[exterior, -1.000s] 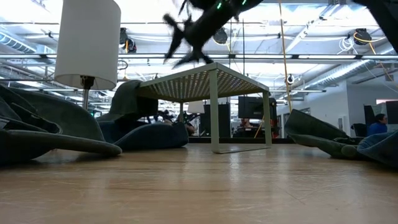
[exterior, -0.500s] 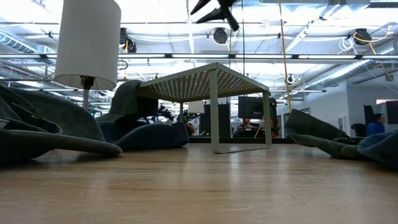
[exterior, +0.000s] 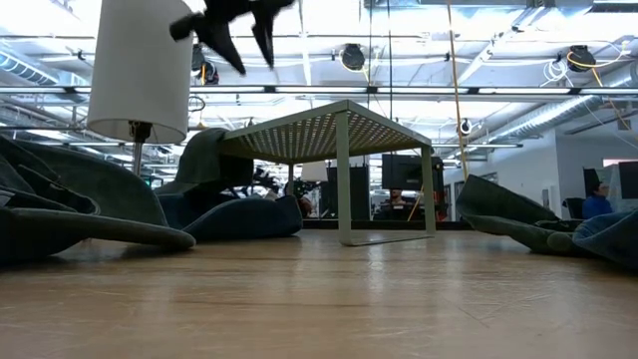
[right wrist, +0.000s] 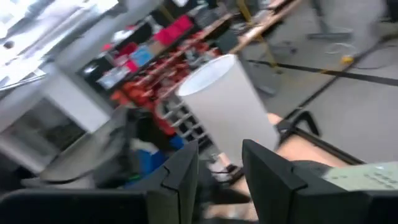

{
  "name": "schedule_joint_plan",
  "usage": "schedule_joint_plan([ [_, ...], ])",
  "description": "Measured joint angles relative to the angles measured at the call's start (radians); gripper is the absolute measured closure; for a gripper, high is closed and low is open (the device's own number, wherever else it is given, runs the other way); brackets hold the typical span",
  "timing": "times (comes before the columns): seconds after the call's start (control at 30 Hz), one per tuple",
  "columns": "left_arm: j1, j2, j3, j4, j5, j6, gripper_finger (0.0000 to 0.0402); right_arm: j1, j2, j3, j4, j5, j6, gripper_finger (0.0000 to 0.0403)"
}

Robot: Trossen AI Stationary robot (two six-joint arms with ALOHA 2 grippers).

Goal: Pick & Place hat
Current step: Put the top black cap on the shelf

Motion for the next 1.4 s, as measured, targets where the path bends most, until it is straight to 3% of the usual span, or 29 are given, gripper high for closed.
schedule_joint_plan([
  [0.23,0.125,0.079,0.000,-0.013,0.033,-0.052,0.0172,0.002,-0.008,0.000,-0.006,-0.133,-0.001,0.0285],
  [0.6,0.289,0.090,0.000,-0.036,0.156,-0.077,0.0172,0.002,-0.010,-0.044,-0.008,-0.155,-0.039,0.0285],
  [1.2,0.310,0.155,-0.002,-0.100,0.243,-0.081,0.0172,0.002,-0.010,-0.051,-0.008,-0.156,-0.098,0.0285],
  [1.4,0.299,0.196,0.002,-0.081,0.225,-0.105,0.0172,0.002,-0.017,-0.051,-0.002,-0.158,-0.120,0.0285],
])
